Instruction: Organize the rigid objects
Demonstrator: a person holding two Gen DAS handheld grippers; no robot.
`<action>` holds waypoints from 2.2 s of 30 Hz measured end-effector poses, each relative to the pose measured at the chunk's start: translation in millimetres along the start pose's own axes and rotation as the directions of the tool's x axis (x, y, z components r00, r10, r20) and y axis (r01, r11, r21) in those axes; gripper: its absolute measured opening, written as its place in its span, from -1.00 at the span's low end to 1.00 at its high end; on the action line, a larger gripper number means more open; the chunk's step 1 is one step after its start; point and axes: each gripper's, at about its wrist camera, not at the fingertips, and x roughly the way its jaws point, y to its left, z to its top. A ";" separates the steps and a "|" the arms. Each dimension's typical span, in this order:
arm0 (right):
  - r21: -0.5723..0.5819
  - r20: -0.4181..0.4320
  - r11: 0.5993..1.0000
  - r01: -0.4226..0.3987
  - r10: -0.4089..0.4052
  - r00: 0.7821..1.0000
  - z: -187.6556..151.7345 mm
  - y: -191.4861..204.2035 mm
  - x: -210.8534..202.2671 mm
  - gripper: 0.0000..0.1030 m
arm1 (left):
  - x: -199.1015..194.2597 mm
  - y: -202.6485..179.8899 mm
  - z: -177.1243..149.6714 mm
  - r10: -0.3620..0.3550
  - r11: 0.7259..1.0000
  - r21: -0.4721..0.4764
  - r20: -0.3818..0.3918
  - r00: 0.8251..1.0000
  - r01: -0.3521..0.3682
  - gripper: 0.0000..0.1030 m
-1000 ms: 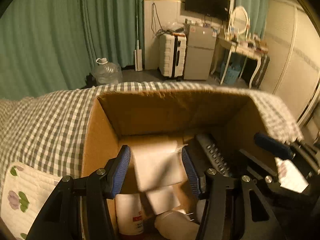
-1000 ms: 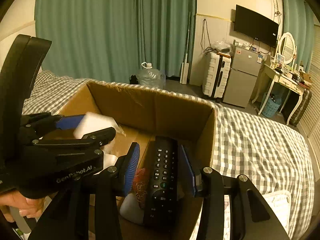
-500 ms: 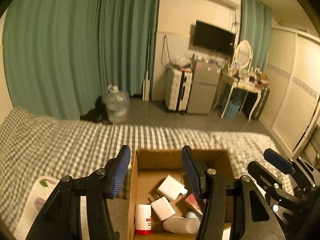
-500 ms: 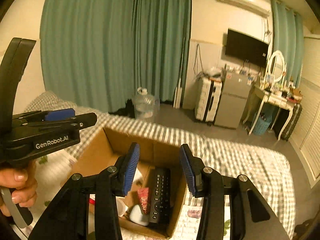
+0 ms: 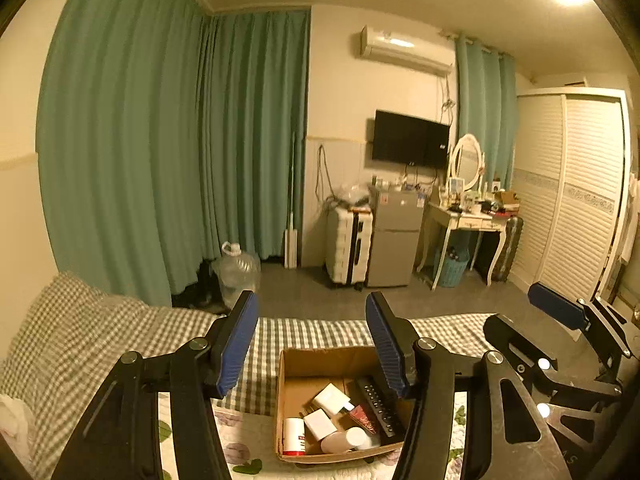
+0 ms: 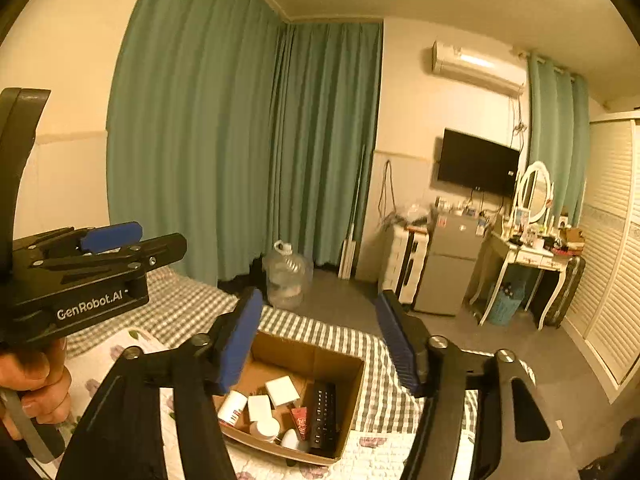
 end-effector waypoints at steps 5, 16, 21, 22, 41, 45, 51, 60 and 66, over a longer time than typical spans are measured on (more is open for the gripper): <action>0.010 0.043 1.000 0.007 -0.007 0.999 6.2 8.2 -34.6 0.34 | -34.8 0.1 -4.7 -0.014 1.000 0.006 0.055 0.998 0.013 0.16; 0.014 0.072 0.999 0.046 -0.047 0.996 -25.4 14.0 -78.3 0.75 | -44.4 16.4 -40.0 -0.030 0.998 -0.048 0.081 0.996 0.034 0.21; 0.051 0.066 0.996 0.070 -0.074 0.995 -53.0 6.9 -79.6 0.88 | -38.4 22.3 -69.2 -0.016 1.000 -0.022 0.090 0.996 0.018 0.21; 0.052 0.064 0.996 0.079 -0.082 0.995 -60.5 6.5 -78.7 0.89 | -35.1 24.9 -75.0 -0.021 1.000 -0.020 0.087 0.996 0.023 0.21; 0.055 -0.144 0.988 0.145 -0.136 0.980 -160.9 -14.8 16.3 0.98 | 31.3 17.7 -160.7 0.025 0.993 0.120 -0.009 1.000 -0.024 0.22; 0.075 -0.177 0.987 0.145 -0.130 0.976 -168.8 -17.9 23.6 0.98 | 36.4 20.2 -163.0 0.037 0.994 0.108 -0.033 0.999 -0.034 0.22; 0.074 -0.178 0.986 0.149 -0.134 0.975 -172.8 -15.5 24.2 0.98 | 36.9 20.4 -165.9 0.051 0.993 0.108 -0.034 0.998 -0.047 0.22; 0.056 -0.169 0.984 0.172 -0.160 0.973 -174.7 -15.4 21.4 0.98 | 38.8 18.9 -168.3 0.070 0.990 0.125 -0.028 0.997 -0.066 0.22; 0.049 -0.171 0.985 0.167 -0.157 0.973 -174.1 -12.8 21.2 0.98 | 40.2 20.7 -171.0 0.071 0.990 0.124 -0.037 0.997 -0.066 0.22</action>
